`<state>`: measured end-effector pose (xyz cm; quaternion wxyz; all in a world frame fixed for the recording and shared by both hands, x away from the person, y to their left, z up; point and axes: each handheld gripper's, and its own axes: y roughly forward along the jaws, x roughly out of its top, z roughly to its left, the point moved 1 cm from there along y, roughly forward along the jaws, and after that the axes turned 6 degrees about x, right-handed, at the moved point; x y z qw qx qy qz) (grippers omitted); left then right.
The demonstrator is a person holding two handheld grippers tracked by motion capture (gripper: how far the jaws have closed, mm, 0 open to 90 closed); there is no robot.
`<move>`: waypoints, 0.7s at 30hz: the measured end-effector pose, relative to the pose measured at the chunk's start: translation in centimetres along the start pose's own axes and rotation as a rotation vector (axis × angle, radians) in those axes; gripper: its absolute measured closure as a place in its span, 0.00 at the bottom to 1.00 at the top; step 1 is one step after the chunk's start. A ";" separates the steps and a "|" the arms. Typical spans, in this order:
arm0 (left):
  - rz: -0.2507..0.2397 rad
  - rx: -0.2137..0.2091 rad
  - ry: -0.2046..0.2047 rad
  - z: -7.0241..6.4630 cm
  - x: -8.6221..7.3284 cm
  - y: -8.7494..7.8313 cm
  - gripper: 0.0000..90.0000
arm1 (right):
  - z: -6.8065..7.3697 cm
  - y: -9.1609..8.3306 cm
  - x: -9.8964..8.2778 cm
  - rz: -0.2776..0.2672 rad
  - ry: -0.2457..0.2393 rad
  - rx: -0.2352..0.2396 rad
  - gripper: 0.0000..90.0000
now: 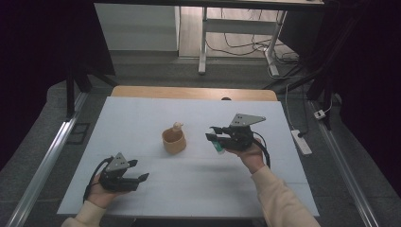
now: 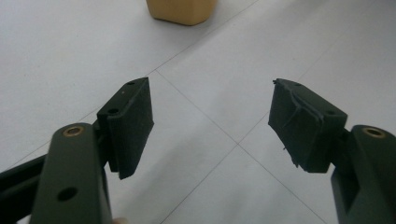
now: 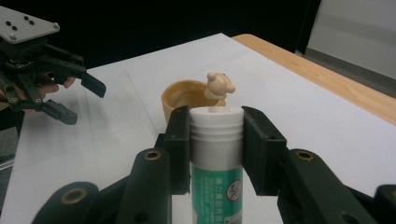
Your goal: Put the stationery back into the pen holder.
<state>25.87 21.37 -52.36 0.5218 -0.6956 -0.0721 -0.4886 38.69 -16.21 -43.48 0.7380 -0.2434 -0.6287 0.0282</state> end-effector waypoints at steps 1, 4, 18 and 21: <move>0.000 0.000 0.000 0.0 0.0 0.0 0.34 | 0.0 0.0 0.1 -0.003 0.000 0.000 0.72; 0.001 0.000 0.001 0.0 0.0 0.0 0.34 | 0.1 0.1 0.2 -0.009 -0.001 0.001 0.72; -0.008 -0.006 -0.010 0.0 0.0 -0.1 0.34 | 0.4 1.0 1.4 -0.038 -0.037 0.001 0.72; -0.008 -0.006 -0.010 0.1 0.0 -0.1 0.34 | 0.4 1.6 1.8 -0.052 -0.040 -0.002 0.72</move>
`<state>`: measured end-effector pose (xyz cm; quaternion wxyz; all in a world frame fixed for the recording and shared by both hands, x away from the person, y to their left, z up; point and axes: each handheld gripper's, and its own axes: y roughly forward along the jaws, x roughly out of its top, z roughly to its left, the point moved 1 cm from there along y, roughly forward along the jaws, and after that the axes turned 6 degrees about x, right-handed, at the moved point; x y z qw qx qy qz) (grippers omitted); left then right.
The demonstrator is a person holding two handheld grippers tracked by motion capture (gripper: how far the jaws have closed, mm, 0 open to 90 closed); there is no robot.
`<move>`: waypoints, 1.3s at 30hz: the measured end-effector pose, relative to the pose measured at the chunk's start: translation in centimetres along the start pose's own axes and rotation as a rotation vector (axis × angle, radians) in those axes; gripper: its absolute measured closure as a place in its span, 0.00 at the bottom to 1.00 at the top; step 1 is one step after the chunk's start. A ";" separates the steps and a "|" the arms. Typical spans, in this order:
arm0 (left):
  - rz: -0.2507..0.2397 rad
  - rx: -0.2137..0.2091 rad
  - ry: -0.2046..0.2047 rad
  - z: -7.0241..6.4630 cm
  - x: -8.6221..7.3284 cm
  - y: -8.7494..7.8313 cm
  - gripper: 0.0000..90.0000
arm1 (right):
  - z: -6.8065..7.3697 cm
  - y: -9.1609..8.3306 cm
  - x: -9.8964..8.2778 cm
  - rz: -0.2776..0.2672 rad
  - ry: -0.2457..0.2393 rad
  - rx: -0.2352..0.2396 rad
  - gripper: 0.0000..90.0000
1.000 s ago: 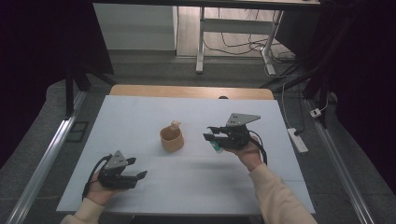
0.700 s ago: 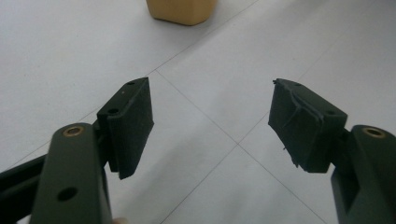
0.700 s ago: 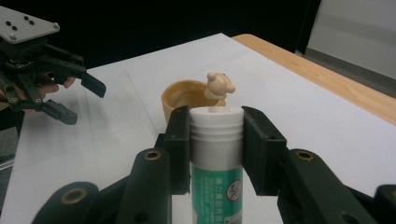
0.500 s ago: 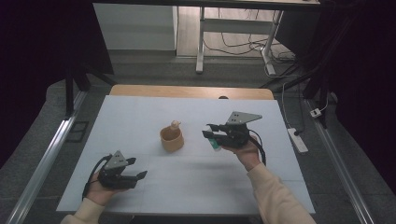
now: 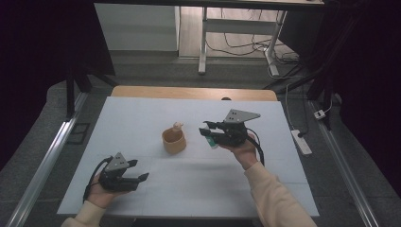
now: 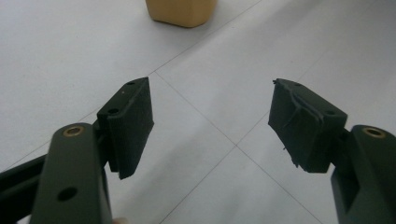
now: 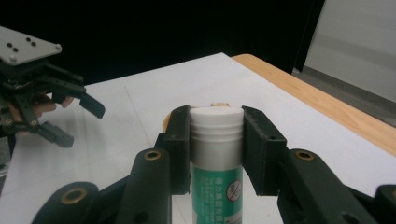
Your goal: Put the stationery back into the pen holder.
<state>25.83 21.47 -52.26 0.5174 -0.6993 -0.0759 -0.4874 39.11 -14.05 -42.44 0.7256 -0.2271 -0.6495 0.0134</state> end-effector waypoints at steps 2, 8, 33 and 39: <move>-0.001 0.001 -0.001 0.0 0.0 0.0 0.34 | -0.1 0.4 0.2 -0.004 0.000 -0.001 0.72; -0.001 0.002 -0.004 0.0 0.0 0.0 0.34 | 0.0 2.0 1.0 -0.015 -0.010 0.012 0.72; 0.001 -0.002 -0.001 0.1 -0.1 0.0 0.33 | 0.2 6.1 2.7 -0.075 -0.006 0.069 0.72; 0.002 -0.003 -0.002 0.1 -0.1 0.1 0.33 | 0.1 6.9 3.2 -0.099 -0.002 0.075 0.72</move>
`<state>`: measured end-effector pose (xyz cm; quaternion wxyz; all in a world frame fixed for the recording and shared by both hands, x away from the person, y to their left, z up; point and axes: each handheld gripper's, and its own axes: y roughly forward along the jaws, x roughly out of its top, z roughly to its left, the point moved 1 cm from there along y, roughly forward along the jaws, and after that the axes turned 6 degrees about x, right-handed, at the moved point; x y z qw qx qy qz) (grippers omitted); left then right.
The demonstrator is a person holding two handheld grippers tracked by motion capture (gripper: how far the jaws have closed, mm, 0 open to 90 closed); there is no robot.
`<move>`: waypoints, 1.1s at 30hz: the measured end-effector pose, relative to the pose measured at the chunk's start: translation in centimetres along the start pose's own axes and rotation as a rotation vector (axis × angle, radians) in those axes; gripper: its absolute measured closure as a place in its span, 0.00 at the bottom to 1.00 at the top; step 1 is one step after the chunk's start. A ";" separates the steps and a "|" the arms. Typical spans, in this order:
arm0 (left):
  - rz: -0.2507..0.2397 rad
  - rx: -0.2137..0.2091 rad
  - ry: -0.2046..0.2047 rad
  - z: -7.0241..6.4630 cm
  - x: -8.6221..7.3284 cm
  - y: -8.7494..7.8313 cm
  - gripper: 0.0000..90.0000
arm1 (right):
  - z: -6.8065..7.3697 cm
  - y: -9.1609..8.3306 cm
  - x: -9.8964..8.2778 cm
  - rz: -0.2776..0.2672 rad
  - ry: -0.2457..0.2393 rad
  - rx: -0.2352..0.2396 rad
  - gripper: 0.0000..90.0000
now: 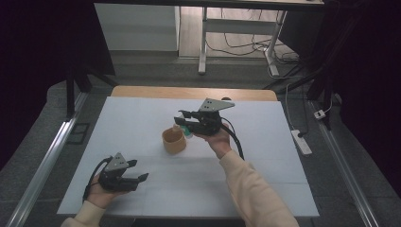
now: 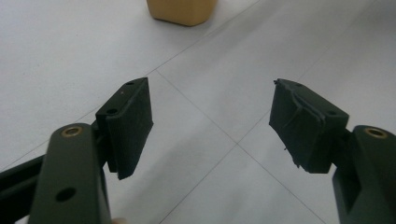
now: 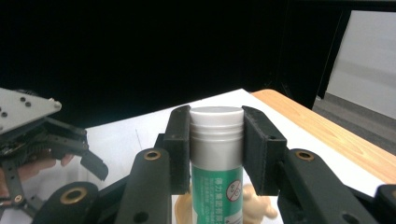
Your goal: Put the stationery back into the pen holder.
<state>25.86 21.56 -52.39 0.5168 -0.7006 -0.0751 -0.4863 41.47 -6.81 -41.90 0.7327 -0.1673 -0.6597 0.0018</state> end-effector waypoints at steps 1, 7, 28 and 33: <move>-0.001 0.000 -0.001 0.0 0.0 0.0 0.33 | 0.0 0.2 0.0 -0.003 0.001 0.003 0.72; 0.000 0.000 -0.001 0.1 0.0 0.0 0.33 | -0.4 1.8 -0.1 -0.007 0.010 0.010 0.72; 0.003 -0.001 0.003 0.1 -0.1 0.1 0.33 | -1.6 4.4 -1.7 0.010 0.052 -0.049 0.47; 0.004 -0.001 0.002 0.2 -0.2 0.1 0.33 | -1.8 3.7 -1.9 0.027 0.076 -0.069 0.38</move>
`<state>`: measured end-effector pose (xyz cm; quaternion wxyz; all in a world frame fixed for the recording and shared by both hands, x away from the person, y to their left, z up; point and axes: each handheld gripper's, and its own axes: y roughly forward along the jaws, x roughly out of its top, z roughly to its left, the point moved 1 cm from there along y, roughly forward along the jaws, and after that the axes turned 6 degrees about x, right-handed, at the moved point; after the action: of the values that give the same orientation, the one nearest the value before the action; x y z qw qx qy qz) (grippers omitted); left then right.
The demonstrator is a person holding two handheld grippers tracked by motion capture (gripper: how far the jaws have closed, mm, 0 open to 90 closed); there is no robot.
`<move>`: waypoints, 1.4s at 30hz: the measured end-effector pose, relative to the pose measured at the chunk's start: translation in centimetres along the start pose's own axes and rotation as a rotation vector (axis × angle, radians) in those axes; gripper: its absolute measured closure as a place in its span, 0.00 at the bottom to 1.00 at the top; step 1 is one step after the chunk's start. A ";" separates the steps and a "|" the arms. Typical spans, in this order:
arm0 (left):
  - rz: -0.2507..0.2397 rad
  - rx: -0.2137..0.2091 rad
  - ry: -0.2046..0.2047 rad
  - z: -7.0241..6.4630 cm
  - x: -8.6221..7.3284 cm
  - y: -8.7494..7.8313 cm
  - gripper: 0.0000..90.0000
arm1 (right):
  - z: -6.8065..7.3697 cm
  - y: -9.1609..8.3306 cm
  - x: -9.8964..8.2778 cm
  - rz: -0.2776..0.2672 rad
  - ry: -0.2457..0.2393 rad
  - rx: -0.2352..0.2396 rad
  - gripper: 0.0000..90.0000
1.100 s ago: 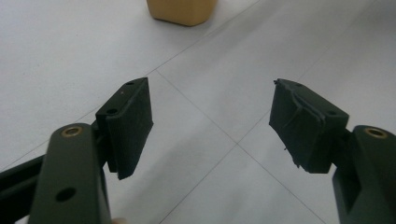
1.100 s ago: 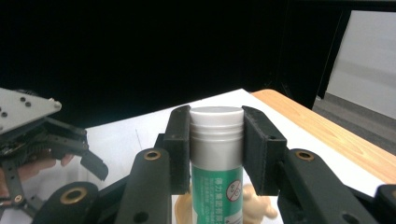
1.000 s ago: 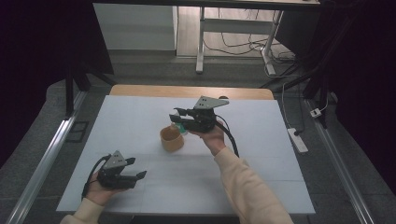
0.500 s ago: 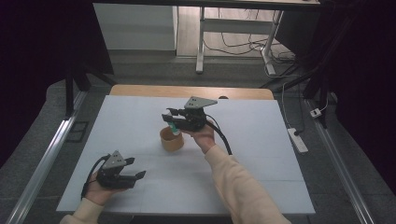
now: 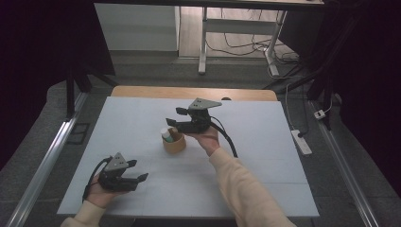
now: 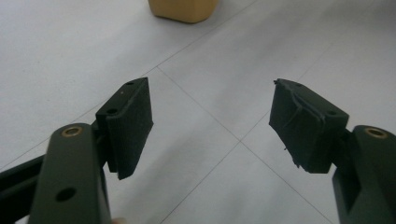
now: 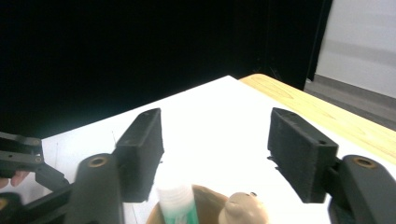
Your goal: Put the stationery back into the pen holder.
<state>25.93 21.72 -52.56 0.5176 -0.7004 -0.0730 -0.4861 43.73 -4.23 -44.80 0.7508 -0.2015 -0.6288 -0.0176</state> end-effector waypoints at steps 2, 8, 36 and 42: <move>0.000 0.000 0.001 0.0 0.0 0.0 0.33 | -0.1 -0.6 -0.2 -0.014 0.001 -0.004 0.38; 0.004 0.000 0.003 -0.1 0.1 0.1 0.33 | -0.3 -2.0 -0.6 -0.008 -0.005 -0.039 0.37; 0.005 0.005 -0.004 0.0 0.0 0.1 0.33 | -0.6 -7.6 -3.2 0.059 0.000 -0.075 0.40; 0.004 0.006 -0.006 0.0 0.0 0.1 0.33 | -0.5 -10.2 -4.3 0.089 0.016 -0.098 0.40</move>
<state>26.01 21.68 -52.62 0.5203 -0.7005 -0.0744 -0.4827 40.44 -14.73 -46.10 0.7451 -0.2656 -0.6116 -0.0169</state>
